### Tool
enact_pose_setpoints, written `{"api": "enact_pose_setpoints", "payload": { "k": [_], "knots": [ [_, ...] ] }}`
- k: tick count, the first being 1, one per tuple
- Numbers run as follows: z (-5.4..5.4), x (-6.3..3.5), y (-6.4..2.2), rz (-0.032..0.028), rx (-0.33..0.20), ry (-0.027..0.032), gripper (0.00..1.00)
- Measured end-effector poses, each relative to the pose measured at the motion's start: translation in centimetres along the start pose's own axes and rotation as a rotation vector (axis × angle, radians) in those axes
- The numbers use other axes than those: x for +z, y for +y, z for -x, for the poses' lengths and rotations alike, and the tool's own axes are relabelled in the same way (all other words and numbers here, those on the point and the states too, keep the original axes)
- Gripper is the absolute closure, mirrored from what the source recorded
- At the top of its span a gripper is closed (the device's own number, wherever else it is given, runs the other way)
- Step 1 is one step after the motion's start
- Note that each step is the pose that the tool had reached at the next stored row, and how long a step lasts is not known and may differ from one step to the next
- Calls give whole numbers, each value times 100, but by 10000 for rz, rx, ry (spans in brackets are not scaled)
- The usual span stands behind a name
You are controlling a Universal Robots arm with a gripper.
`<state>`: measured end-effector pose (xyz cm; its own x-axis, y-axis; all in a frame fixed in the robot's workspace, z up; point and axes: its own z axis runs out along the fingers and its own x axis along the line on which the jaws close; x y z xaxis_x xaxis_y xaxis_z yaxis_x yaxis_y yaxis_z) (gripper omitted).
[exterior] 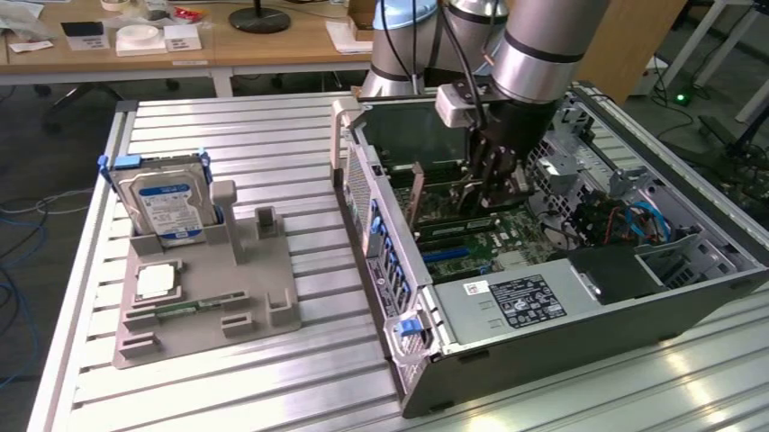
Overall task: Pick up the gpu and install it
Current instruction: 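Insert the gpu into the slot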
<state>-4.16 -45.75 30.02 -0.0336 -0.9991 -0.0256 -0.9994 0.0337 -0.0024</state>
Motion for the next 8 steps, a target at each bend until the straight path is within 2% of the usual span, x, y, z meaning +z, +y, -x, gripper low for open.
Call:
{"api": "enact_pose_setpoints", "payload": {
  "k": [8],
  "knots": [
    [-4,127,3,3,-88,-6,72]
  ]
}}
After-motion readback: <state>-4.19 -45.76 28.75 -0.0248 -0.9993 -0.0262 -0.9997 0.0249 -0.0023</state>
